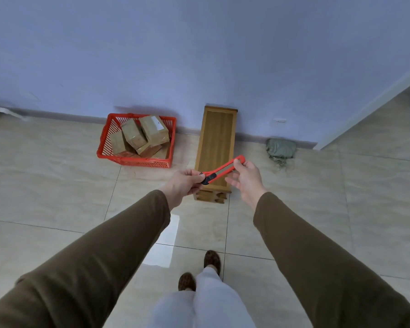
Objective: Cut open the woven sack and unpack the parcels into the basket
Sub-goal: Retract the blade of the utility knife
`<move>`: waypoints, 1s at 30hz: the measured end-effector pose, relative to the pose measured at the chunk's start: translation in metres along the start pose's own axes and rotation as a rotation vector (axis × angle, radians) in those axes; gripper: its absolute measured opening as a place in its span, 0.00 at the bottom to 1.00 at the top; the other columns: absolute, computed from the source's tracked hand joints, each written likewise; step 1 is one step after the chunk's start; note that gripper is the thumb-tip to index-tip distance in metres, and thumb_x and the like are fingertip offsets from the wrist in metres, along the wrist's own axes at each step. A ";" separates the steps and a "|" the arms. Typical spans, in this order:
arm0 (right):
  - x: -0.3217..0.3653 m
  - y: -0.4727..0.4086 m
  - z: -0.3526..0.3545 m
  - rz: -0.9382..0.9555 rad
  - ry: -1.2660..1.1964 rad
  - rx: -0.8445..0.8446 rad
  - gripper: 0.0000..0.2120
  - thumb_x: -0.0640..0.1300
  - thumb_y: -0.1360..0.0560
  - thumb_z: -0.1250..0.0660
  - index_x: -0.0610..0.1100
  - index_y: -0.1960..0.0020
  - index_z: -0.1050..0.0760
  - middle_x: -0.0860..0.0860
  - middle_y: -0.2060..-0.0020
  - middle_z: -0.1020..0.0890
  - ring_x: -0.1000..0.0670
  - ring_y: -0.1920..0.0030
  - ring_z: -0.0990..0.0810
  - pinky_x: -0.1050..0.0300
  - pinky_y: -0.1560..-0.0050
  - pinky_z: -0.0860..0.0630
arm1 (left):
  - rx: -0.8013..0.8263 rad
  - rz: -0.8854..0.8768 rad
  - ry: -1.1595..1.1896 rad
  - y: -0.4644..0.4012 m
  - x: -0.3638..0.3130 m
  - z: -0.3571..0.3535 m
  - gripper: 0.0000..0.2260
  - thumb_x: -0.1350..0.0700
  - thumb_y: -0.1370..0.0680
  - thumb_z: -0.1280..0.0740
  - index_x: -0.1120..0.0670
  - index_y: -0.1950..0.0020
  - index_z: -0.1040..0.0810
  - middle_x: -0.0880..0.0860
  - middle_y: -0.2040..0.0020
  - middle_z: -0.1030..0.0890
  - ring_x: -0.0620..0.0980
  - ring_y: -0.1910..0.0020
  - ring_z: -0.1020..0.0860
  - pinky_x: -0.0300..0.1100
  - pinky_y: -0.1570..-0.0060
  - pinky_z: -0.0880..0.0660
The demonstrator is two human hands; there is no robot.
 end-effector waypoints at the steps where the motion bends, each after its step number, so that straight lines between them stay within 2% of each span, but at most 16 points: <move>1: -0.004 -0.005 -0.001 -0.007 0.009 -0.004 0.05 0.45 0.15 0.36 0.44 0.43 0.24 0.44 0.45 0.15 0.49 0.47 0.14 0.56 0.56 0.17 | -0.004 0.000 -0.008 -0.005 0.000 0.004 0.02 0.61 0.18 0.32 0.59 0.47 0.24 0.56 0.57 0.19 0.48 0.63 0.23 0.36 0.61 0.21; 5: -0.023 -0.016 -0.007 -0.027 0.020 -0.060 0.01 0.42 0.16 0.33 0.45 0.46 0.23 0.45 0.48 0.16 0.49 0.50 0.16 0.55 0.55 0.17 | -0.020 0.016 0.017 -0.019 0.005 0.023 0.05 0.61 0.17 0.32 0.58 0.46 0.27 0.61 0.51 0.19 0.49 0.63 0.22 0.35 0.62 0.20; 10: -0.035 -0.030 -0.035 -0.007 0.025 -0.126 0.06 0.41 0.18 0.31 0.46 0.42 0.25 0.45 0.46 0.16 0.48 0.51 0.14 0.56 0.55 0.16 | -0.018 0.036 0.065 -0.045 0.002 0.056 0.04 0.66 0.18 0.33 0.59 0.46 0.26 0.63 0.49 0.19 0.50 0.61 0.21 0.38 0.56 0.19; 12: -0.039 -0.038 -0.044 0.013 0.048 -0.167 0.06 0.41 0.18 0.31 0.48 0.44 0.26 0.44 0.46 0.16 0.48 0.52 0.14 0.56 0.55 0.16 | -0.027 0.047 0.086 -0.061 0.002 0.071 0.04 0.69 0.18 0.34 0.61 0.48 0.25 0.62 0.50 0.20 0.51 0.58 0.21 0.38 0.54 0.19; 16: -0.054 -0.054 -0.053 0.028 0.006 -0.248 0.05 0.41 0.17 0.33 0.49 0.46 0.26 0.44 0.47 0.16 0.49 0.54 0.14 0.58 0.57 0.17 | -0.013 0.062 0.058 -0.091 0.004 0.088 0.08 0.71 0.19 0.33 0.59 0.53 0.23 0.59 0.54 0.19 0.50 0.59 0.20 0.33 0.60 0.18; 19: -0.067 -0.069 -0.049 0.013 -0.047 -0.316 0.04 0.41 0.16 0.34 0.49 0.45 0.25 0.45 0.49 0.16 0.50 0.55 0.14 0.60 0.59 0.17 | -0.043 0.075 0.021 -0.117 0.010 0.094 0.11 0.71 0.21 0.32 0.57 0.56 0.25 0.58 0.56 0.19 0.52 0.58 0.18 0.36 0.58 0.17; 23: -0.079 -0.101 -0.039 -0.009 -0.034 -0.376 0.03 0.41 0.16 0.33 0.46 0.43 0.23 0.47 0.51 0.17 0.51 0.53 0.16 0.60 0.58 0.17 | -0.072 0.074 -0.015 -0.159 0.020 0.092 0.11 0.72 0.22 0.31 0.58 0.57 0.25 0.58 0.56 0.18 0.53 0.58 0.17 0.40 0.55 0.17; 28: -0.107 -0.150 -0.022 -0.039 -0.027 -0.423 0.05 0.39 0.17 0.32 0.43 0.41 0.23 0.48 0.54 0.19 0.52 0.55 0.18 0.61 0.55 0.17 | -0.081 0.081 -0.069 -0.217 0.040 0.084 0.06 0.70 0.21 0.30 0.61 0.49 0.22 0.60 0.53 0.17 0.53 0.58 0.16 0.39 0.56 0.16; 30: -0.119 -0.167 -0.018 -0.049 -0.034 -0.436 0.05 0.38 0.17 0.32 0.43 0.42 0.23 0.48 0.54 0.19 0.52 0.56 0.17 0.61 0.57 0.18 | -0.082 0.094 -0.079 -0.238 0.049 0.082 0.06 0.69 0.21 0.30 0.60 0.49 0.22 0.59 0.55 0.16 0.52 0.60 0.16 0.39 0.57 0.15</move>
Point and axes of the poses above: each hand's wrist, its own y-axis away from the middle knuckle, its own z-axis out of the back of the hand, x = y × z, the point moved 10 cm from there along -y, towards the middle knuckle
